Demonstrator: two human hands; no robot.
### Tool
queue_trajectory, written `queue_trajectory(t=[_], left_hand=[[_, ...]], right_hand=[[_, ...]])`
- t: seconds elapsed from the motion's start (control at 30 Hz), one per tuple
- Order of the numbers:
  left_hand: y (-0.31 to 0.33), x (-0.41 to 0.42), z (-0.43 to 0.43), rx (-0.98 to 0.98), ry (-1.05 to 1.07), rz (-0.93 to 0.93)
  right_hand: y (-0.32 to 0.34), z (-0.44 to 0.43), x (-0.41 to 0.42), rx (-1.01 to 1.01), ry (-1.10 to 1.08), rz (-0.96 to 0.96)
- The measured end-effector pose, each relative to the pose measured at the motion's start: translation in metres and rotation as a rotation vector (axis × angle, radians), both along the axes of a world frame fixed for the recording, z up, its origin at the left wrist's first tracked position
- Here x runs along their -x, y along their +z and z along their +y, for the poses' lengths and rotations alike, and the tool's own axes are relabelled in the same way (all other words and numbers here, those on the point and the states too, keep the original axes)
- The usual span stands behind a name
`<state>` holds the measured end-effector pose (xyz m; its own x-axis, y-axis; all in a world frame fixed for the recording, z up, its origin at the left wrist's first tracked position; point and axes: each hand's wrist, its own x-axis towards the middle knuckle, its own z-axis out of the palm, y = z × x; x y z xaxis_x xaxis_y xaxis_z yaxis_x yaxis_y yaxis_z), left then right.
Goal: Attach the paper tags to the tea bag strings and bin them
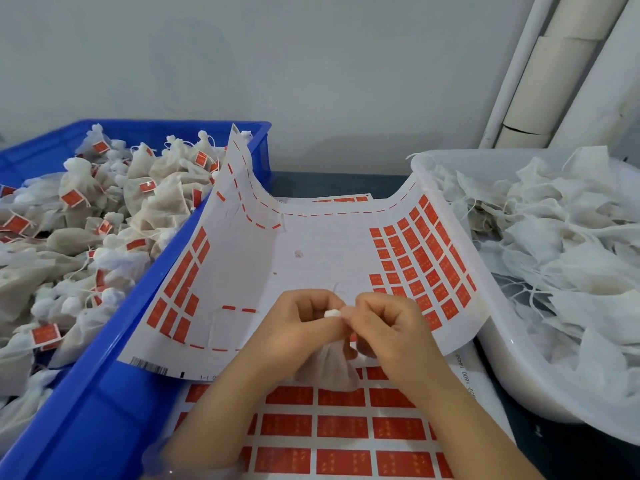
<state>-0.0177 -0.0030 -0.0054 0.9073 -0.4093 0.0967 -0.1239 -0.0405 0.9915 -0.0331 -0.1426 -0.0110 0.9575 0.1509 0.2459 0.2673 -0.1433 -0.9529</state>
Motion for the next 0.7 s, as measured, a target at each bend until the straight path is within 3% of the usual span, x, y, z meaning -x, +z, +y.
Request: queue_trajectory(t=[0.17,0.7], left_hand=[[0.001,0.003,-0.001,0.083,-0.070,-0.036],[-0.005,0.003,-0.005,-0.076,0.062,-0.164]], right_hand=[[-0.005,0.009,0.004,-0.175,-0.027,0.052],[-0.005,0.013,0.001,-0.152,-0.084,0.165]])
